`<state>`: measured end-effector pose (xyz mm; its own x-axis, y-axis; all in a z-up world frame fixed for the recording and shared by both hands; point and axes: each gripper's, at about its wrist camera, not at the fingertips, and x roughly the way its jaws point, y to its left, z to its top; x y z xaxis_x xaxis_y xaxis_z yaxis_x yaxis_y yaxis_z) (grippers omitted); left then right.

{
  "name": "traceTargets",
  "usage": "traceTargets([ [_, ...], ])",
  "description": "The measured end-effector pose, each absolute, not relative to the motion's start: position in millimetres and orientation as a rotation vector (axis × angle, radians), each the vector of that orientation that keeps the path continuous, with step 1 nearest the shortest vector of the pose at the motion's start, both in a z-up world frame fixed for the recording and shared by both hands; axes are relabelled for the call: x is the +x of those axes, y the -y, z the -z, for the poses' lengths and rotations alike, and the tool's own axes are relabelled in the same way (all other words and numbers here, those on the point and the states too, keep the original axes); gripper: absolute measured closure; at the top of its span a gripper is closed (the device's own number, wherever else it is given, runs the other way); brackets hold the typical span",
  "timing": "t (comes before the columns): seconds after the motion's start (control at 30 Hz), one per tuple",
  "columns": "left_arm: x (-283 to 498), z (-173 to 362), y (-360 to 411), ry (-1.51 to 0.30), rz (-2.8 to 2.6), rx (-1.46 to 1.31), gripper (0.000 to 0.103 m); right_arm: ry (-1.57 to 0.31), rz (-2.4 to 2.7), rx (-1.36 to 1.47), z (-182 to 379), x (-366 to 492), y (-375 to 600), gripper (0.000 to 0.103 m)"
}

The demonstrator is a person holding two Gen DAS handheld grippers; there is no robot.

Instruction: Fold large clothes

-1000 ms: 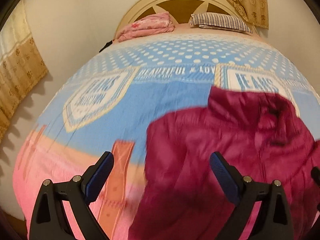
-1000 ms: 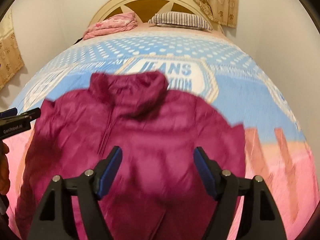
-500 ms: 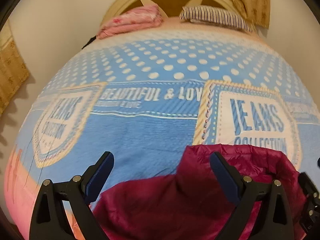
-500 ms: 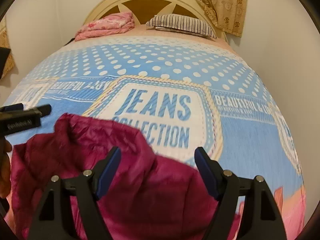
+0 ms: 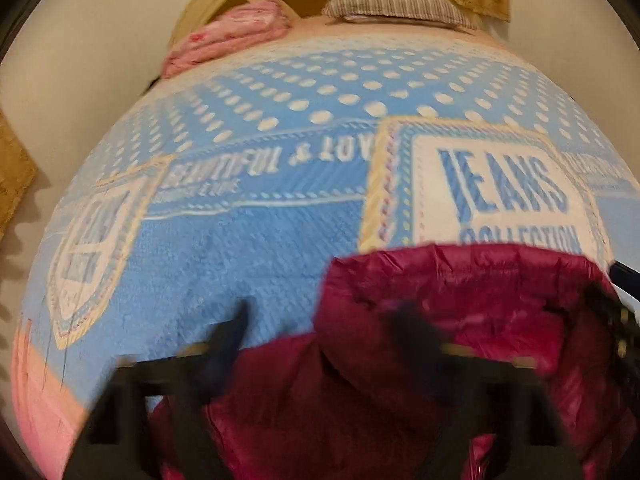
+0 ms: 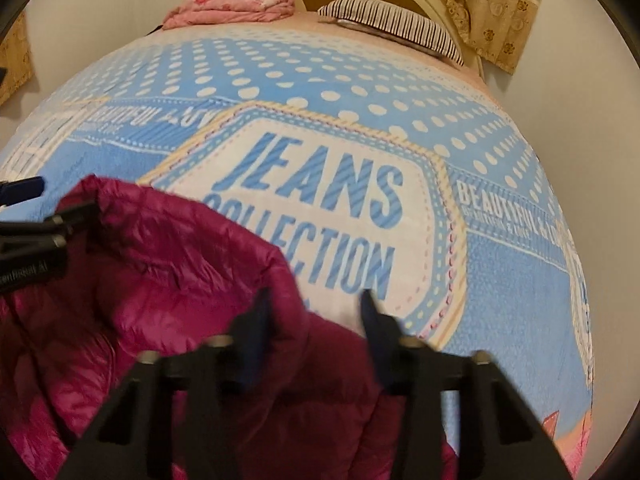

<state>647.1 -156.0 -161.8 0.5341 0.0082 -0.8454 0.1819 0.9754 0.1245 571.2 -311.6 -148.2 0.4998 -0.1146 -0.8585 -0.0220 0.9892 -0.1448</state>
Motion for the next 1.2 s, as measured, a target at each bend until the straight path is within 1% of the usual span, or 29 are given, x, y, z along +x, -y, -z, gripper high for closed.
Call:
traceTargets([
  [0.03, 643, 161, 154, -1.018, 0.131, 0.191, 0.071, -1.040, 0.056, -0.151, 148, 569, 311, 0.082],
  [0.07, 639, 160, 152, -1.017, 0.142, 0.185, 0.076, -1.029, 0.053, -0.154, 146, 566, 310, 0.085],
  [0.1, 634, 158, 151, -1.005, 0.142, 0.191, 0.080, -1.016, 0.049, -0.151, 143, 561, 311, 0.086],
  [0.23, 607, 148, 144, -0.918, 0.130, 0.246, 0.088, -0.969, 0.050, -0.169, 134, 543, 308, 0.090],
  [0.43, 572, 157, 133, -0.873, 0.130, 0.286, 0.091, -0.944, 0.064, -0.187, 139, 520, 314, 0.093],
  [0.67, 553, 186, 129, -0.889, 0.126, 0.308, 0.092, -0.932, 0.070, -0.177, 156, 490, 317, 0.096],
  [0.73, 549, 186, 129, -0.884, 0.133, 0.302, 0.092, -0.936, 0.072, -0.189, 162, 486, 316, 0.096],
  [0.87, 535, 168, 123, -0.871, 0.172, 0.248, 0.090, -0.936, 0.080, -0.205, 168, 482, 318, 0.096],
  [0.9, 532, 162, 121, -0.860, 0.183, 0.235, 0.084, -0.935, 0.083, -0.202, 169, 482, 320, 0.096],
  [0.93, 527, 153, 117, -0.844, 0.183, 0.218, 0.071, -0.933, 0.086, -0.202, 169, 483, 321, 0.096],
  [0.97, 525, 149, 115, -0.833, 0.174, 0.206, 0.061, -0.931, 0.088, -0.205, 170, 482, 321, 0.096],
  [1.0, 523, 143, 112, -0.815, 0.159, 0.193, 0.036, -0.929, 0.090, -0.210, 170, 482, 321, 0.096],
  [1.03, 523, 136, 109, -0.789, 0.135, 0.180, 0.019, -0.928, 0.090, -0.213, 171, 482, 321, 0.096],
  [1.1, 527, 125, 106, -0.743, 0.094, 0.165, 0.018, -0.924, 0.093, -0.225, 173, 482, 320, 0.096],
  [1.2, 547, 124, 109, -0.762, 0.040, 0.156, 0.018, -0.920, 0.096, -0.235, 175, 479, 318, 0.096],
])
